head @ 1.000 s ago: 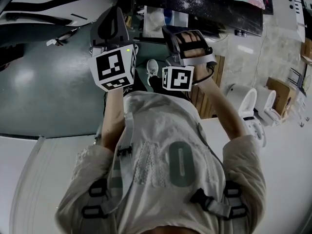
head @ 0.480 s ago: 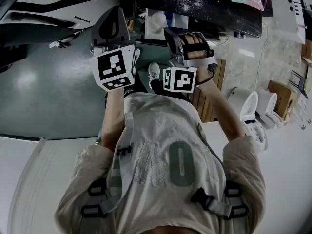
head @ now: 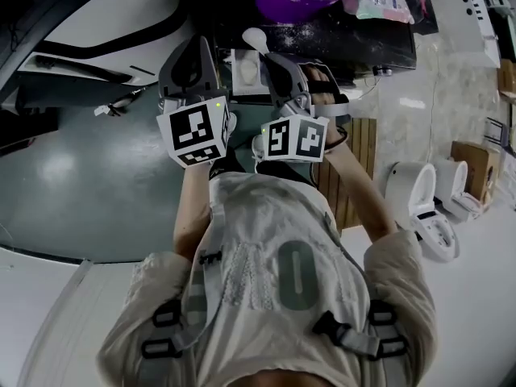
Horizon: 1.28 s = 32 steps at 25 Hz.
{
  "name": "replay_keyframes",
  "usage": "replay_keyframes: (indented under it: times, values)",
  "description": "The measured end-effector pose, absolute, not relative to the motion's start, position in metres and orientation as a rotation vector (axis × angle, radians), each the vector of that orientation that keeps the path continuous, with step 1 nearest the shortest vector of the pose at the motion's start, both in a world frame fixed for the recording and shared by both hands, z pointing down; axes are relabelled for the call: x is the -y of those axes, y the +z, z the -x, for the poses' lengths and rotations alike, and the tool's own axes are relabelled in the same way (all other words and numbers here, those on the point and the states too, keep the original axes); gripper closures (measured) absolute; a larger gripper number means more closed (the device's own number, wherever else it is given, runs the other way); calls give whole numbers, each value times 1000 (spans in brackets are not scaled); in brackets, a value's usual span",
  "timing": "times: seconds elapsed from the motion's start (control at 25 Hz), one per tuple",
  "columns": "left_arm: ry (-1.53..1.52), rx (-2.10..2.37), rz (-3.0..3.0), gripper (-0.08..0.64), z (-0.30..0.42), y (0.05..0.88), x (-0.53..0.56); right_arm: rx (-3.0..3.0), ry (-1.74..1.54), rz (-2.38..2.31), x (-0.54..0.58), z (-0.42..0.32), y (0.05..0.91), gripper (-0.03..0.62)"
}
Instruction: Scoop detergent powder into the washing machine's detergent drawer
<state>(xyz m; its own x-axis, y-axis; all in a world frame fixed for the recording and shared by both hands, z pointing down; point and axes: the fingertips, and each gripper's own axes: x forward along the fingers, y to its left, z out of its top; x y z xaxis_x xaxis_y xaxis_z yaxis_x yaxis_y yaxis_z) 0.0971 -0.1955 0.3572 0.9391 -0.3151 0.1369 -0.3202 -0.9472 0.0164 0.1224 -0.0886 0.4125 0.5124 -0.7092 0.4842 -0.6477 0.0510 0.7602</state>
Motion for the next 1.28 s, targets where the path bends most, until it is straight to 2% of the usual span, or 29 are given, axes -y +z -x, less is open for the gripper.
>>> replay_keyframes:
  times: [0.64,1.28]
  values:
    - [97,280,-3193,540,-149,302,140,1245,23,-2518,38,-185,295,581]
    - [7,151,-3220,540,-159,283,103,960,101,-2900,-46,-225,292,581]
